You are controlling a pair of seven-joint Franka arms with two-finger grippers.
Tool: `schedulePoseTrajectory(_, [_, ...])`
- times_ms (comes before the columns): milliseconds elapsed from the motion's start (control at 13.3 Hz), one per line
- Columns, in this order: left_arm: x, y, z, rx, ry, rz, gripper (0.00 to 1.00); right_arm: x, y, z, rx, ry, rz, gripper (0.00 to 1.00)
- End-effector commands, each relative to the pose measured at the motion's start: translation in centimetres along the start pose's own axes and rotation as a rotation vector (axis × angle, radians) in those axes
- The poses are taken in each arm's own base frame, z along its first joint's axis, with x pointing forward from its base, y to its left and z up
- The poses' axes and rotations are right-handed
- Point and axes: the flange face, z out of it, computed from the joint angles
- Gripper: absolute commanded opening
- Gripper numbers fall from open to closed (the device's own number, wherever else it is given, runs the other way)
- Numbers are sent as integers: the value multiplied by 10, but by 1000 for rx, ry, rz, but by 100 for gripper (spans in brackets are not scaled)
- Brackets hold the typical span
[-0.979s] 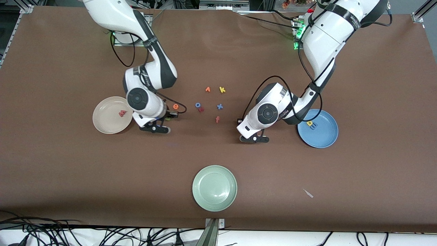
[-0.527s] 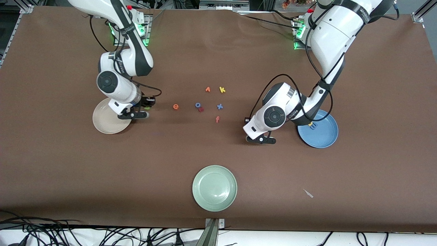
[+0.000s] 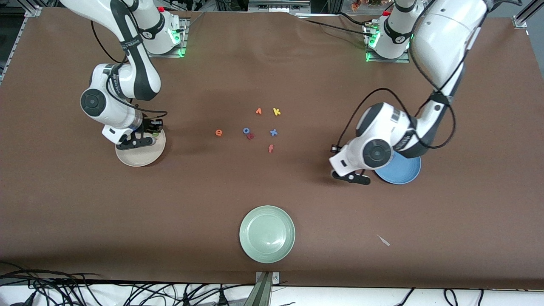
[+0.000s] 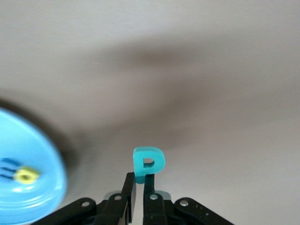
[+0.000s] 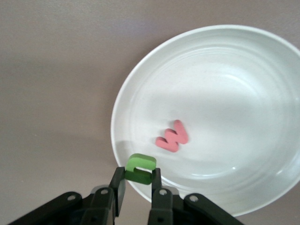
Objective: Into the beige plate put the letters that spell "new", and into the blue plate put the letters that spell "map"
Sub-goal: 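Release the teal p into the blue plate while the right gripper releases the n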
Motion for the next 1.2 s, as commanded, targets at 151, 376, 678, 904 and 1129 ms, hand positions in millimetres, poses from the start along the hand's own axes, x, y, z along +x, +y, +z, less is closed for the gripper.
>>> schedulePoseTrajectory(151, [0,-85,-11,-4,0,109,8,3,14,-3,-15,7,-38,100])
schedulePoseTrajectory(376, [1,-121,-1,89,-8,114,9,8,-8,-9,-2,12,29,100])
schedulePoseTrajectory(678, [3,-152,21,71,-38,80,12,9,-83,-6,15,11,193,100])
schedulePoseTrajectory(904, [2,-153,44,85,-23,95,14,6,-132,-1,25,25,299,100])
schedulePoseTrajectory(1129, [1,-154,55,80,-13,98,37,5,-172,7,41,67,390,100])
